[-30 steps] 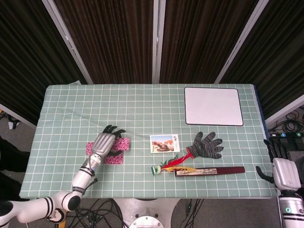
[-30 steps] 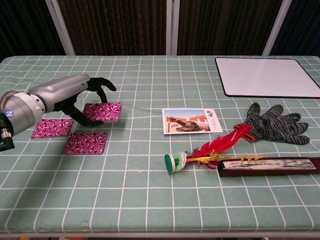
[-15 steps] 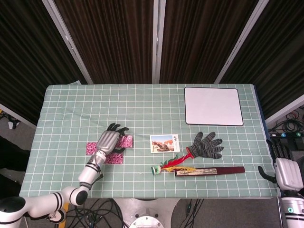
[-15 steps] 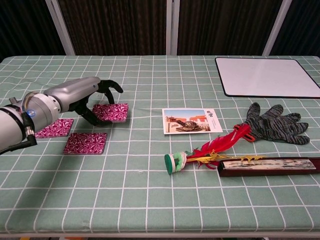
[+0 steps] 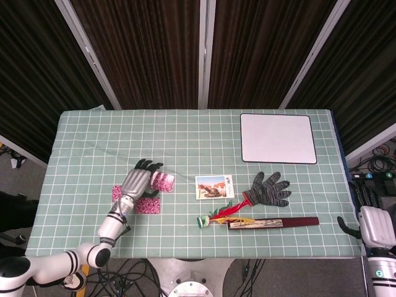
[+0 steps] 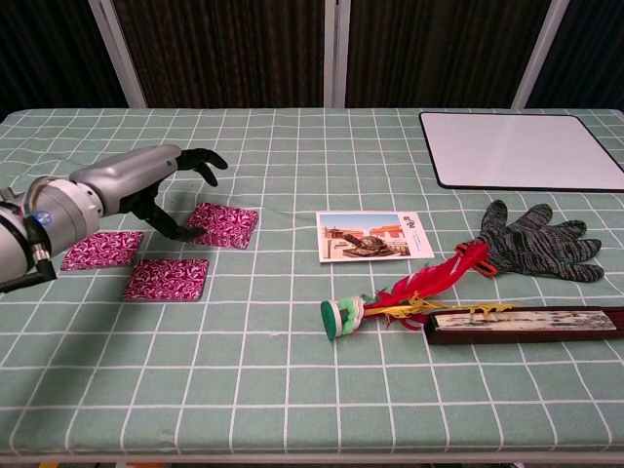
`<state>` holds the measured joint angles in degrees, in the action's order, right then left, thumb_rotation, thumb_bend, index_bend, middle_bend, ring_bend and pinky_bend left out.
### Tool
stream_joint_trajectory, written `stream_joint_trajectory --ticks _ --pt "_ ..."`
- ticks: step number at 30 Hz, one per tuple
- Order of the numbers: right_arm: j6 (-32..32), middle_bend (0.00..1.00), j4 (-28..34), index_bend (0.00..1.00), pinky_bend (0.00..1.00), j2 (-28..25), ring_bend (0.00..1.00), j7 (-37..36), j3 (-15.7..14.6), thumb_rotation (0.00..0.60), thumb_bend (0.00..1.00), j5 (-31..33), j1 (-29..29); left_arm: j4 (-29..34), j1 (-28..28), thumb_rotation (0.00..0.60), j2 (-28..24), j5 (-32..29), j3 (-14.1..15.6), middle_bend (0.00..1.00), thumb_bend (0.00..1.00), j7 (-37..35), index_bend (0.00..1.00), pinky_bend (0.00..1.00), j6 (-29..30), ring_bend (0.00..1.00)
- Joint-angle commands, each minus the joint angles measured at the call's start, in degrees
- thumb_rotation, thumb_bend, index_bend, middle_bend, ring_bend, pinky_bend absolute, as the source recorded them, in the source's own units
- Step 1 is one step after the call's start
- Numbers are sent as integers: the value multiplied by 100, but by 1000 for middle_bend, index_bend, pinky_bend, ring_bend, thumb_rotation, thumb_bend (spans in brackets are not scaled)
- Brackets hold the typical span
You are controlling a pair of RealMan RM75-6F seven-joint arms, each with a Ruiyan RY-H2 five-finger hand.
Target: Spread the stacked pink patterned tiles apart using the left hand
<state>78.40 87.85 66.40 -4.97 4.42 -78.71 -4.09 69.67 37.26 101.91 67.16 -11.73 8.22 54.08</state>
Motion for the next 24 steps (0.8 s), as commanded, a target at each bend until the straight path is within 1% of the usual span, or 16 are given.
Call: stream_joint_trajectory --ticks 1,7,11,14,18,21,24 --pt "-2 0 -5 0 0 6 0 -4 -2 600 229 -12 -4 144 -79 600 -159 27 21 196 252 31 134 57 131 67" --pt "63 0 -23 0 0 27 0 -41 -26 600 229 -134 -2 669 -423 600 -781 230 180 193 213 110 138 63 638 48" --pt "100 0 -34 0 0 47 0 -33 -45 600 229 -212 -5 1053 -793 600 -1231 509 366 190 189 131 149 64 1225 47" --pt "113 0 -15 0 0 55 0 -13 -65 600 230 -260 -8 1256 -1061 600 -1499 596 521 189 189 235 150 66 1546 47" --pt "165 0 31 0 0 41 0 -24 -85 600 233 -334 2 1536 -1459 600 -1761 578 755 189 189 475 150 69 1937 47" --pt "216 0 79 0 0 15 0 -72 -85 600 233 -389 9 1822 -1794 600 -1910 529 896 189 189 416 150 69 2228 47" --pt "232 0 112 0 0 11 0 -93 -95 600 233 -434 5 1966 -2090 600 -1958 556 990 189 189 381 150 69 2571 47"
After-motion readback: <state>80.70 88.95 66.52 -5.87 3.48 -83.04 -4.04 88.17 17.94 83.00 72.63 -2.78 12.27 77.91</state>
